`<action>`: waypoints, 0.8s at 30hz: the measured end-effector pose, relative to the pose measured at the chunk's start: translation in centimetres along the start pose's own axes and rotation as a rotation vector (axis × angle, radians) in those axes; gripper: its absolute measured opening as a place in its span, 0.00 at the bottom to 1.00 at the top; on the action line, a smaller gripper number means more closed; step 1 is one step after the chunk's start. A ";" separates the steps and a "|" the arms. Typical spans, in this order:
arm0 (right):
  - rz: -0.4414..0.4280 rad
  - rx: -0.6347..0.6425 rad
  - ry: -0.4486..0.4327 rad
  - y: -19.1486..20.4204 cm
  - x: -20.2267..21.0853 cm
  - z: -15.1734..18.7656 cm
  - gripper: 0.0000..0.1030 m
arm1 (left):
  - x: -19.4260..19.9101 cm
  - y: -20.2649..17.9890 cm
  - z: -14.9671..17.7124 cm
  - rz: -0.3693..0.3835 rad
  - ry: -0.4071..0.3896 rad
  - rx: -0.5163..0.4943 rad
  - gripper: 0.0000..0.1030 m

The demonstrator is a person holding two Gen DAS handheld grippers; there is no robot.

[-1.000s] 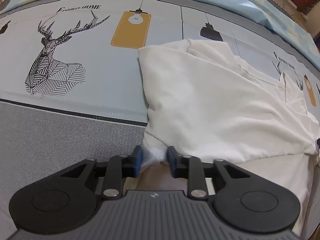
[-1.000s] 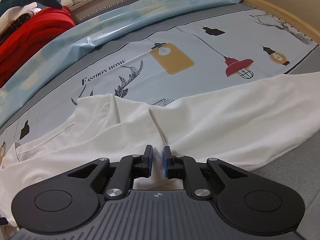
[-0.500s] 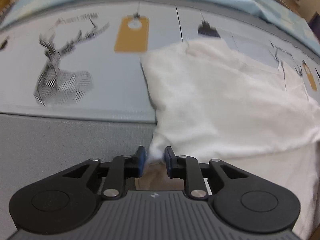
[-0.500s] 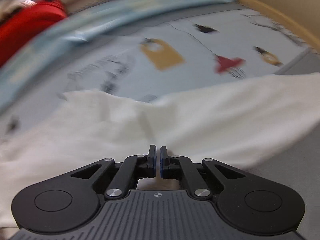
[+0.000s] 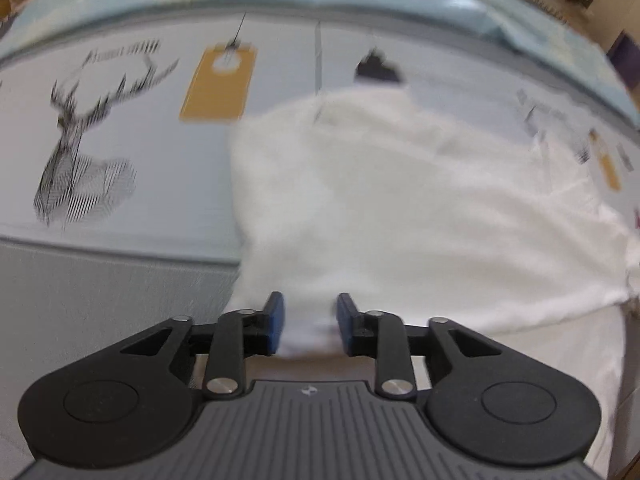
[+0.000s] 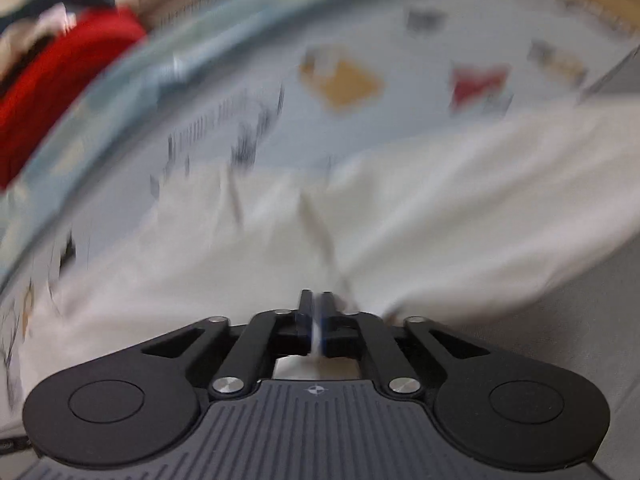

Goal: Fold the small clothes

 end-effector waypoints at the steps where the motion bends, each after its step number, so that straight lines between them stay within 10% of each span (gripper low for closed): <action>1: 0.023 0.021 -0.069 -0.4 1.0 -1.1 0.21 | 0.3 -0.6 -0.3 0.004 -0.012 -0.006 0.39; 16: 0.435 -0.484 -0.200 -22.6 4.0 -3.0 0.46 | -0.4 -5.8 -0.1 0.035 -0.008 -0.073 0.41; 24: 0.374 -0.614 -0.256 -27.1 2.4 -3.5 0.48 | -0.8 -6.5 0.0 0.035 -0.003 -0.076 0.42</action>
Point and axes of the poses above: each gripper's, at about its wrist camera, not at the fingertips, and x roughly against the way its jaws point, y to its left, z to its underside, the point moved 5 cm from there along -x, roughly the way its jaws point, and after that the axes turned 8 degrees about -y, right-handed, at the moved point
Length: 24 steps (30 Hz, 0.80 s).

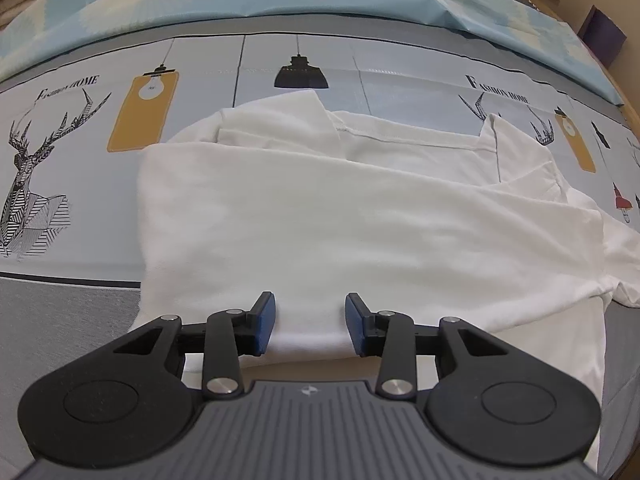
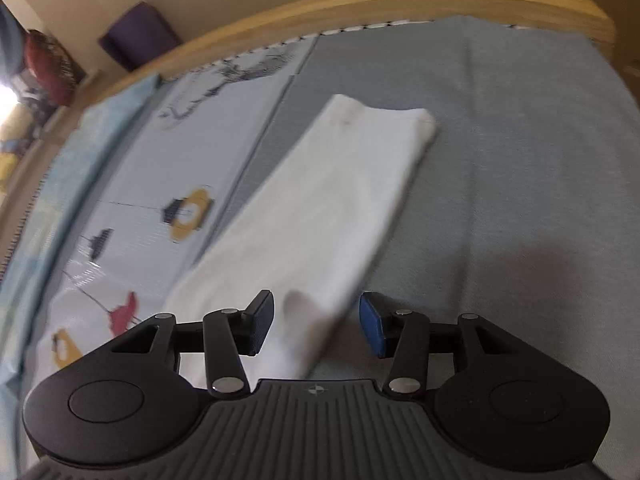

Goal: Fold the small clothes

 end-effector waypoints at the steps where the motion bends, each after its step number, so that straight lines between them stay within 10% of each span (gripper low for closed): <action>1: -0.009 -0.006 -0.005 0.0 -0.3 0.1 0.48 | 0.0 -0.1 0.0 0.003 0.001 -0.004 0.42; 5: -0.016 -0.003 -0.024 -0.1 -1.0 -0.2 0.07 | 0.0 -0.2 0.1 0.007 0.002 -0.002 0.42; 16: 0.011 0.150 -0.206 5.8 4.1 -0.3 0.05 | 0.7 1.0 -0.1 0.004 -0.012 0.015 0.42; 20: -0.231 0.429 -0.303 15.3 10.2 3.8 0.05 | 1.2 2.3 -0.4 -0.017 -0.026 0.047 0.42; 24: -0.655 0.718 -0.239 24.2 18.2 14.0 0.05 | 1.4 3.5 -0.5 -0.034 -0.033 0.077 0.42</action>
Point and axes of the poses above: each gripper's, at about its wrist camera, not at the fingertips, and x roughly against the way its jaws point, y to its left, z to its underside, the point moved 5 cm from there along -x, roughly the way its jaws point, and after that the axes turned 8 degrees about -y, right-handed, at the moved point
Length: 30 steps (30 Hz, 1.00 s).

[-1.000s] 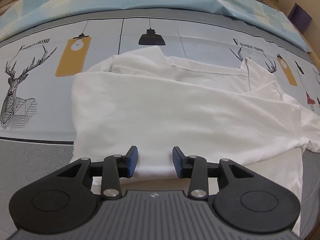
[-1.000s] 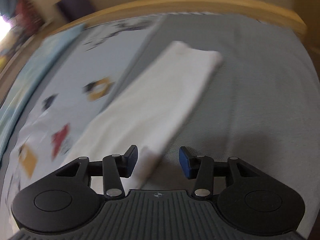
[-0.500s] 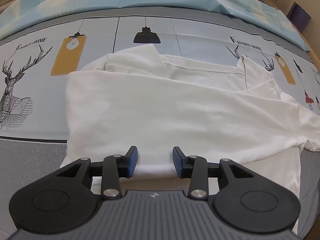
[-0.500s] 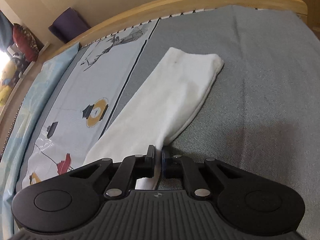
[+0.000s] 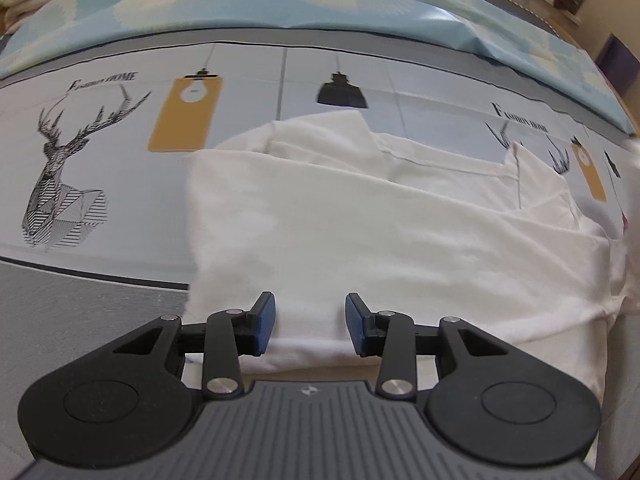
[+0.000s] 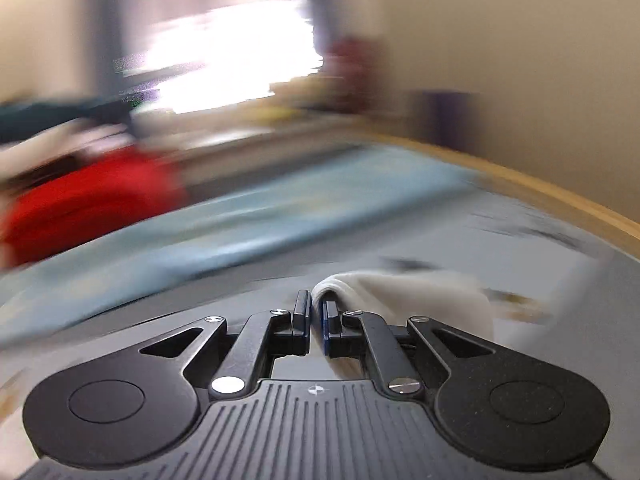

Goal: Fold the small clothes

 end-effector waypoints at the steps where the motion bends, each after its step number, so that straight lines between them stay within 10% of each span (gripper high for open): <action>1: -0.116 0.036 0.025 3.3 0.4 0.7 0.05 | 0.0 0.2 -0.1 -0.003 -0.001 0.010 0.42; 5: -0.572 0.219 0.299 14.2 2.4 7.0 0.06 | -0.1 0.6 -0.4 -0.006 -0.002 0.037 0.42; 10: -0.624 0.353 0.502 16.2 2.5 11.9 0.10 | -0.3 1.0 -0.9 0.008 -0.006 0.093 0.42; 23: 0.005 -0.001 0.611 1.9 -5.2 11.1 0.31 | -3.7 4.8 -0.2 -0.034 0.053 0.317 0.38; 25: 0.067 -0.071 0.608 -0.4 -5.8 10.9 0.30 | -3.5 4.1 -0.5 -0.027 0.031 0.262 0.06; 30: 0.146 -0.213 0.528 -3.0 -5.3 9.3 0.31 | 1.3 4.3 -2.2 -0.054 -0.134 0.277 0.06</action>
Point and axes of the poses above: each gripper's, at about its wrist camera, not at the fingertips, and x roughly against the way its jaws point, y to its left, z to its underside, the point moved 5 cm from there along -x, roughly the way its jaws point, and after that the axes turned 8 degrees about -y, right-handed, at the moved point
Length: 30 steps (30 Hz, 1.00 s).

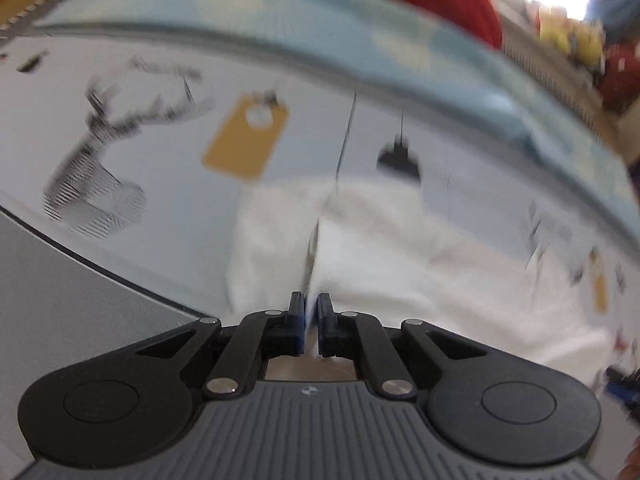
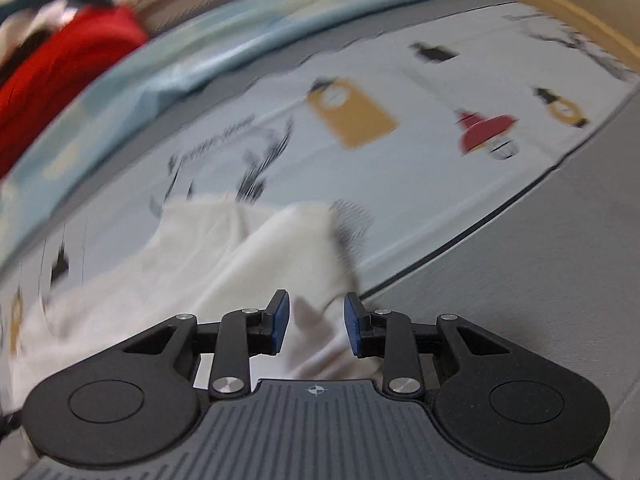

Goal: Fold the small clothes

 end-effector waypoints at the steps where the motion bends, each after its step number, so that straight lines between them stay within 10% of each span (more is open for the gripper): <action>1: 0.000 -0.028 -0.013 -0.3 0.3 -0.2 0.31 | 0.9 0.2 -0.1 -0.054 -0.028 -0.014 0.06; 4: -0.020 -0.064 0.021 -0.6 0.1 0.1 0.31 | 1.0 2.5 0.7 -0.206 0.000 0.022 0.09; 7: 0.020 -0.067 0.093 -0.4 -1.4 1.4 0.31 | -0.6 3.0 1.3 -0.142 0.093 0.095 0.11; 12: 0.120 -0.030 0.116 -1.1 -1.9 1.9 0.31 | 0.9 2.0 -0.3 -0.131 -0.044 0.036 0.20; 16: 0.196 -0.037 0.099 -2.3 -2.3 1.6 0.27 | -1.7 1.9 1.4 -0.054 0.113 0.067 0.33; 23: -0.109 -0.259 -0.062 -1.3 -1.8 -1.9 0.27 | -3.0 1.9 2.8 -0.021 0.192 0.016 0.35; 30: -0.193 -0.351 -0.027 -0.8 -4.2 -2.6 0.29 | -3.5 2.1 2.8 0.006 0.215 0.008 0.36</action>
Point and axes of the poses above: each gripper's, at about its wrist camera, not at the fingertips, and x roughly against the way its jaws point, y to its left, z to its underside, the point moved 5 cm from there along -x, roughly the way its jaws point, and after that the axes turned 8 degrees about -y, right-handed, at the moved point
